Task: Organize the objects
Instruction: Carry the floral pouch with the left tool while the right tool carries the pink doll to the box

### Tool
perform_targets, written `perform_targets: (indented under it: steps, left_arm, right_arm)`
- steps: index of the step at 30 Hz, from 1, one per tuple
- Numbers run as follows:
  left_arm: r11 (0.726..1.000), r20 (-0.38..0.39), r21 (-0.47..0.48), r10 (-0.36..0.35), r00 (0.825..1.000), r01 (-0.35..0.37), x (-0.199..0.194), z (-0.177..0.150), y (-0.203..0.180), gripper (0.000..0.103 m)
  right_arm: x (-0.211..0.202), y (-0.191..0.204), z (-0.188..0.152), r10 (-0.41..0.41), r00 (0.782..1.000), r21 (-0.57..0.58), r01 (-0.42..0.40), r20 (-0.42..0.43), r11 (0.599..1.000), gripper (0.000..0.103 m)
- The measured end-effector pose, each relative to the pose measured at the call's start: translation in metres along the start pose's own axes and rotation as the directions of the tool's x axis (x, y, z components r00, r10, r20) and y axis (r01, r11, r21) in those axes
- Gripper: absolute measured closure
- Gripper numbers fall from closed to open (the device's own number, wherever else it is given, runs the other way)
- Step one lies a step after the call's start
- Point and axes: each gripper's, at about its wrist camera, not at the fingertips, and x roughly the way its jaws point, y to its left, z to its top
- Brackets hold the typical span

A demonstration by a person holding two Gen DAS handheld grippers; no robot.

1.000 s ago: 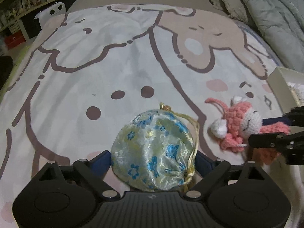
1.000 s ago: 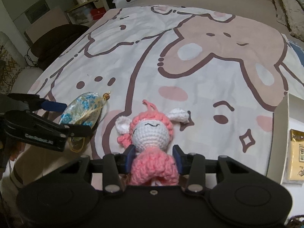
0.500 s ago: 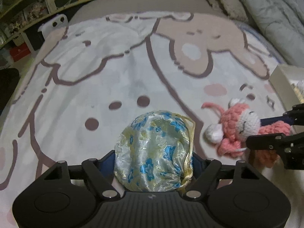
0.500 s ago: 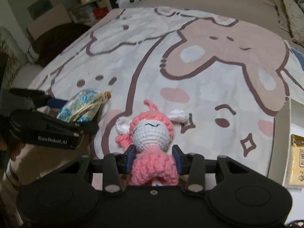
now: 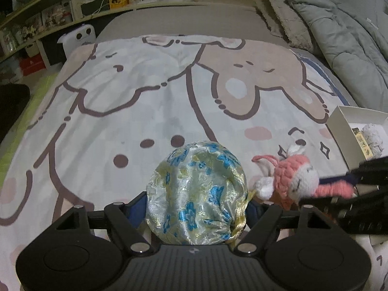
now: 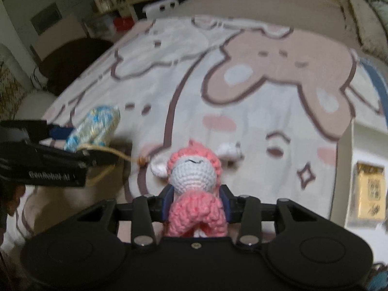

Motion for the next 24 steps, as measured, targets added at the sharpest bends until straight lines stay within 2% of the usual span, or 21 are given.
perform_targets:
  steps: [2, 6, 9, 12, 17, 24]
  left_arm:
    - [1.0, -0.002, -0.004, -0.003, 1.0, 0.003, -0.001, -0.002, 0.002, 0.025]
    - [1.0, -0.007, -0.01, -0.013, 1.0, 0.013, 0.0, -0.003, 0.004, 0.025]
    - [1.0, -0.021, -0.009, -0.019, 1.0, 0.019, 0.005, -0.004, 0.005, 0.025]
    - [1.0, -0.032, -0.005, -0.019, 0.999, 0.019, 0.008, -0.005, 0.005, 0.025]
    - [1.0, -0.012, -0.022, -0.014, 1.0, 0.013, 0.006, -0.002, 0.007, 0.025]
    - [0.997, 0.044, -0.071, 0.005, 0.999, -0.002, -0.016, 0.003, 0.008, 0.025]
  right_arm:
    - [0.007, 0.003, 0.003, -0.001, 0.997, -0.035, -0.001, -0.073, 0.999, 0.058]
    - [0.012, 0.006, 0.012, -0.002, 0.992, -0.051, -0.004, -0.126, 0.999, 0.059]
    - [0.024, 0.011, 0.018, -0.04, 0.981, -0.108, 0.019, -0.188, 0.994, 0.06]
    - [0.032, 0.012, 0.017, -0.048, 0.977, -0.134, 0.02, -0.21, 0.991, 0.072]
    - [0.025, 0.014, 0.015, -0.053, 0.986, -0.139, 0.031, -0.157, 0.99, 0.073]
    - [-0.017, 0.012, 0.028, -0.03, 0.999, -0.08, 0.026, -0.045, 0.996, 0.073]
